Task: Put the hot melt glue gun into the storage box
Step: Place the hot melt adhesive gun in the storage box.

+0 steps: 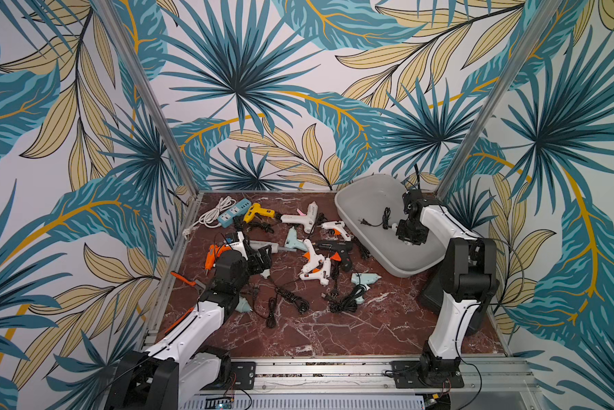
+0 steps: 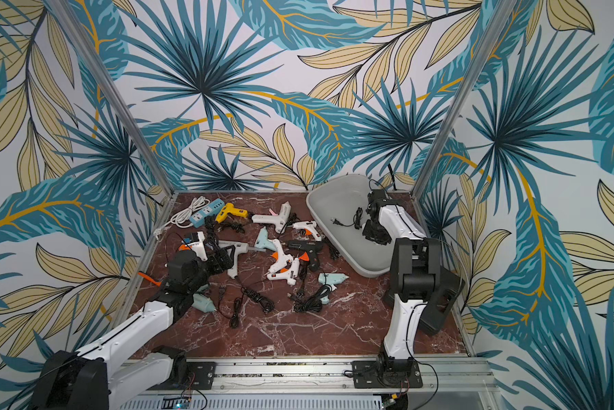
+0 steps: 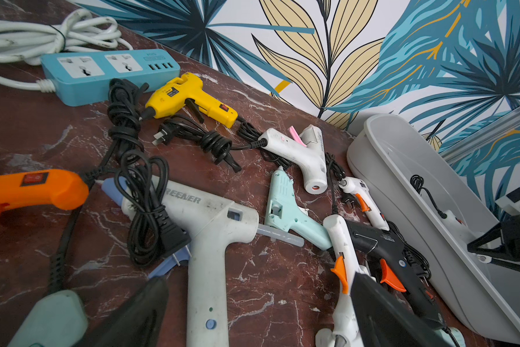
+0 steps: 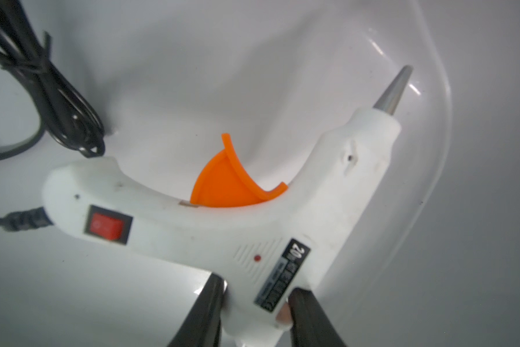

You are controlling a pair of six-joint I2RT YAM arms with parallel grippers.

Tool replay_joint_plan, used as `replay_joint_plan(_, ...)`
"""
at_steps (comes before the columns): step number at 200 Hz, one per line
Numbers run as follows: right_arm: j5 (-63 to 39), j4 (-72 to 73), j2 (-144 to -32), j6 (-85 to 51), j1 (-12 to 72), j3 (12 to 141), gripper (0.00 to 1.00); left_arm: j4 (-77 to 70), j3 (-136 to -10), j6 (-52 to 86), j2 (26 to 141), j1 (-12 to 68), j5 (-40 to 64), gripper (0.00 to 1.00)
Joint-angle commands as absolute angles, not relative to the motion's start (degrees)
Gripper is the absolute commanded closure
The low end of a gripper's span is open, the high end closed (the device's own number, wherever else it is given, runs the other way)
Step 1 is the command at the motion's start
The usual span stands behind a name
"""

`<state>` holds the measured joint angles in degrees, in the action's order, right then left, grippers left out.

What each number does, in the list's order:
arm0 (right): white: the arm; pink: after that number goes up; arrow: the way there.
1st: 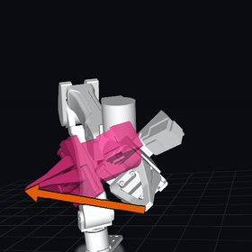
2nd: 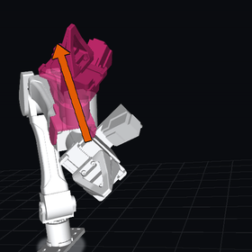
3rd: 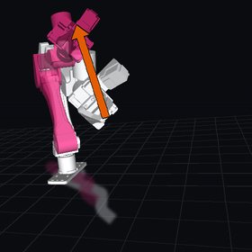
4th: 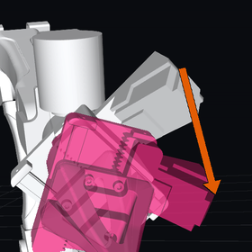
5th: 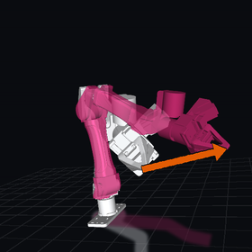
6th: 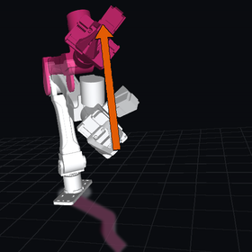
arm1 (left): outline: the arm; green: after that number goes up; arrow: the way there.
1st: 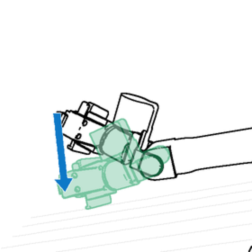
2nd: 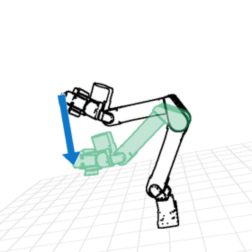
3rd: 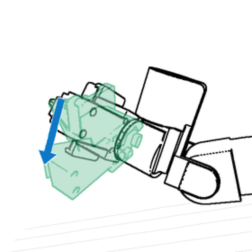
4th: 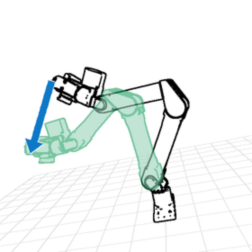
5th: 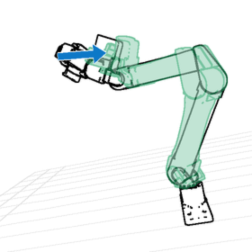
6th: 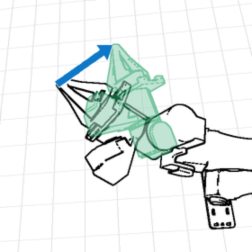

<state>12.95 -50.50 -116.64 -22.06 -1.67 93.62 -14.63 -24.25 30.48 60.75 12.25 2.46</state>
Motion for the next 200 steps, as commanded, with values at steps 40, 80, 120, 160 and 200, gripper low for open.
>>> replay_joint_plan(40, 9.80, -50.23, -121.12, -21.09, -1.49, 92.46, 0.98, -15.51, -25.58, 30.41, 60.40, 12.41, 2.27, 0.00)
replay_joint_plan(80, 9.53, -50.05, -121.13, -20.70, -1.45, 91.78, 0.66, -14.71, -25.49, 30.15, 60.04, 12.41, 1.96, 0.00)
replay_joint_plan(120, 9.24, -49.93, -116.91, -19.99, -1.41, 90.30, 0.50, -13.31, -25.05, 29.49, 58.06, 12.44, 0.81, 0.00)
replay_joint_plan(160, 9.31, -50.27, -107.72, -19.30, 0.02, 87.97, 0.41, -12.62, -24.11, 28.92, 55.41, 12.39, -0.09, 0.00)
replay_joint_plan(200, 11.01, -50.72, -97.24, -19.47, 6.82, 85.71, 0.41, -12.19, -23.31, 28.98, 53.98, 12.35, -1.21, 0.00)
